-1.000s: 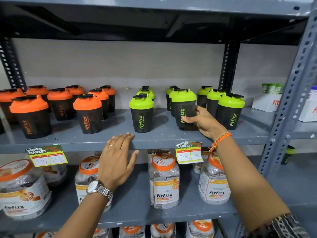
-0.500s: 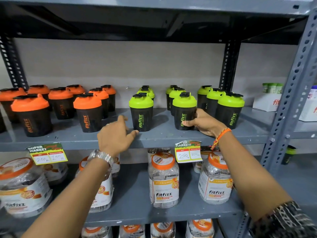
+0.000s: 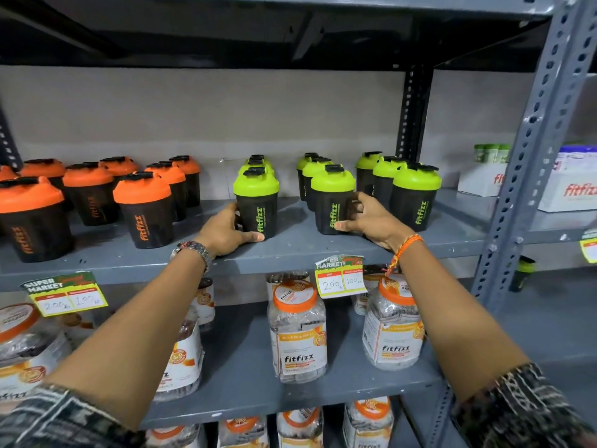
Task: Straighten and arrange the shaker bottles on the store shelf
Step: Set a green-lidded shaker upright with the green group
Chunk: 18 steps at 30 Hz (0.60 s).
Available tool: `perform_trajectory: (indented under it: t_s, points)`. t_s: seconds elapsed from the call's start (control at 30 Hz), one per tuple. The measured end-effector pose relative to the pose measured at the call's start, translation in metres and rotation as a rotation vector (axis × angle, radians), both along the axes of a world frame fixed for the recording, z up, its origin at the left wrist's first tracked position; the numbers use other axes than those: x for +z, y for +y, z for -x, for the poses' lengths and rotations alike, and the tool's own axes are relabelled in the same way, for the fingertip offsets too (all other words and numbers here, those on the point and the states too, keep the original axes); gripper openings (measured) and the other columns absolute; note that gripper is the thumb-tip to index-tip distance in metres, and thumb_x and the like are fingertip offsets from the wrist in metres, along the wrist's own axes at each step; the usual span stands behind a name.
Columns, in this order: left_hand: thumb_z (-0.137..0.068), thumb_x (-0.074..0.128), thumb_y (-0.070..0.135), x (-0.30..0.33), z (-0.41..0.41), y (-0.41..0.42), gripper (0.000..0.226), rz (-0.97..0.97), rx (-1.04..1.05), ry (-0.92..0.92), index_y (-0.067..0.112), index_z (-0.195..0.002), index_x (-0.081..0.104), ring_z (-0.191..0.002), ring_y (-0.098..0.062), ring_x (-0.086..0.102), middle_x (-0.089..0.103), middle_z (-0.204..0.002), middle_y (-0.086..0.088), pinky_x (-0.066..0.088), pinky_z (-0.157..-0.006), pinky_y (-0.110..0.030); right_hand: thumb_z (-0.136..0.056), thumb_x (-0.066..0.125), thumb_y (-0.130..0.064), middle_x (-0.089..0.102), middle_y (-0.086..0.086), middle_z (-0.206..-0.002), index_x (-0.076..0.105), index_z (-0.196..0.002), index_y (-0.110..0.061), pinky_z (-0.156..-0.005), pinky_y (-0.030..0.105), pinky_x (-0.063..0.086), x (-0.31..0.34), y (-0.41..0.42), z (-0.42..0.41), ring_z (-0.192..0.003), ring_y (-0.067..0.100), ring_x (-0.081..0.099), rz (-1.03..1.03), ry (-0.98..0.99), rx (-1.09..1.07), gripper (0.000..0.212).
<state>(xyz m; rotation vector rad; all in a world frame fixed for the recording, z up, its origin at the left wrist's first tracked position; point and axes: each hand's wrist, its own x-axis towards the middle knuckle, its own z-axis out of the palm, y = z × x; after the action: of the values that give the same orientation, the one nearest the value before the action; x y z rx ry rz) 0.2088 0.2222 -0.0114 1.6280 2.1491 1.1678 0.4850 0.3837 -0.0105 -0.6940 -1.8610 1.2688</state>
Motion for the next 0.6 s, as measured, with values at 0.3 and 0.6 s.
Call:
perform_trajectory:
  t_s: [0.3, 0.6]
  points:
    - [-0.079, 0.082, 0.017, 0.01, 0.016, 0.0, 0.068, -0.044, -0.033, -0.072, 0.024, -0.138, 0.05, -0.114, -0.023, 0.065, 0.07, -0.123, -0.008, 0.045, -0.111, -0.047, -0.079, 0.075, 0.012, 0.067, 0.017, -0.128, 0.047, -0.138, -0.004, -0.099, 0.046, 0.057, 0.013, 0.0, 0.01, -0.118, 0.028, 0.067, -0.03, -0.028, -0.032, 0.067]
    - [-0.088, 0.066, -0.004, -0.006, -0.014, -0.015, 0.062, 0.0, -0.15, -0.171, 0.015, -0.143, 0.043, -0.1, -0.006, 0.061, 0.065, -0.116, -0.005, 0.049, -0.091, -0.021, -0.079, 0.08, 0.004, 0.068, 0.011, -0.124, 0.047, -0.134, -0.007, -0.104, 0.047, 0.053, -0.012, -0.011, -0.011, -0.117, 0.025, 0.067, -0.051, -0.107, -0.09, 0.065]
